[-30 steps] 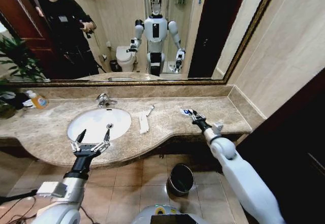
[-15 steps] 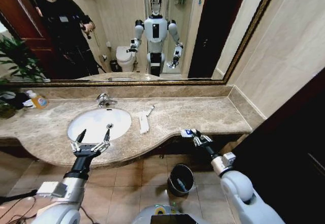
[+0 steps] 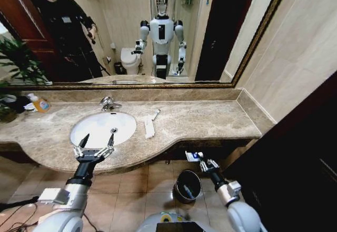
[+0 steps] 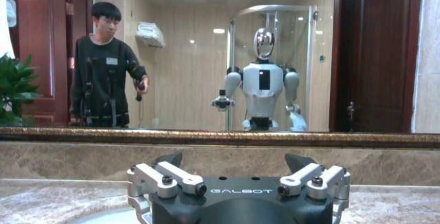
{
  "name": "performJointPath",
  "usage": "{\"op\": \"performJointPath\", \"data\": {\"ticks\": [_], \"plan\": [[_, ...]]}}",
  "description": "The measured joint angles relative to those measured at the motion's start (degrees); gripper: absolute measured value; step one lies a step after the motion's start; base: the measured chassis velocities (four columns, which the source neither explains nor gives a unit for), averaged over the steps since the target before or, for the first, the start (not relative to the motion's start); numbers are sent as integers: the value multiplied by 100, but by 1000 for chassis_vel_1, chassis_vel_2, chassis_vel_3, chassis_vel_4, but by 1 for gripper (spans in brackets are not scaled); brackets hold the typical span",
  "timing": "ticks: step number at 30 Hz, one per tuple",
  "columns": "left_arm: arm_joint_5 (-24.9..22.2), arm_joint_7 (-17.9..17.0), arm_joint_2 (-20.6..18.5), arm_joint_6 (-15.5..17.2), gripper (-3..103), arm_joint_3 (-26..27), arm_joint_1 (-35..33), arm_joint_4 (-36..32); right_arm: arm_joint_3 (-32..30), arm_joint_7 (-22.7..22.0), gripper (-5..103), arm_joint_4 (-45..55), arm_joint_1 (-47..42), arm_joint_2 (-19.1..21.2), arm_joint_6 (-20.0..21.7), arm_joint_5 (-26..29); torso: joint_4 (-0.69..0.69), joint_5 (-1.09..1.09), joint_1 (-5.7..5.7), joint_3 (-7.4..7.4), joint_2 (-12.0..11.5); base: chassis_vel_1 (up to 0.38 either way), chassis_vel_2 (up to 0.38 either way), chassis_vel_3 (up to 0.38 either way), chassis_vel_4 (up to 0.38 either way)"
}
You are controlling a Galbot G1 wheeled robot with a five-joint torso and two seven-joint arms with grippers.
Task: Pick up the trash from the sink and place it in the trash bin.
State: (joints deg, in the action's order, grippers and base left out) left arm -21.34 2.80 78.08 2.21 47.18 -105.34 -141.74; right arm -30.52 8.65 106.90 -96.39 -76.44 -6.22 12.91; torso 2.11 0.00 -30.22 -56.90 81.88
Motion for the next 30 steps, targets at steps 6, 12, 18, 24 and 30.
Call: {"op": "performJointPath", "data": {"ticks": [6, 12, 18, 24, 30], "plan": [[0, 0, 0, 0, 100, 0, 0, 0, 84, -37, 21, -1195, 328, -371, -184, -68, 0, -1, 0, 0, 0, 0, 0, 0, 0], [0, 0, 1, 0, 100, 0, 0, 0, 223, -267, 21, -2198, 700, -353, -523, -132, 0, 0, 0, 0, 0, 0, 0, 0, 0], [0, 0, 0, 0, 100, 0, 0, 0, 251, -401, 21, -3001, 1029, -426, -741, -269, 1, -1, 0, 0, 0, 0, 0, 0, 0], [0, 0, 0, 0, 100, 0, 0, 0, 298, -398, 21, -3319, 1207, -469, -776, -411, 0, -1, 0, 0, 0, 0, 0, 0, 0], [0, 0, 0, 0, 100, 0, 0, 0, 307, -322, 21, -3615, 1443, -467, -848, -562, 0, -1, 0, 0, 0, 0, 0, 0, 0]]}}
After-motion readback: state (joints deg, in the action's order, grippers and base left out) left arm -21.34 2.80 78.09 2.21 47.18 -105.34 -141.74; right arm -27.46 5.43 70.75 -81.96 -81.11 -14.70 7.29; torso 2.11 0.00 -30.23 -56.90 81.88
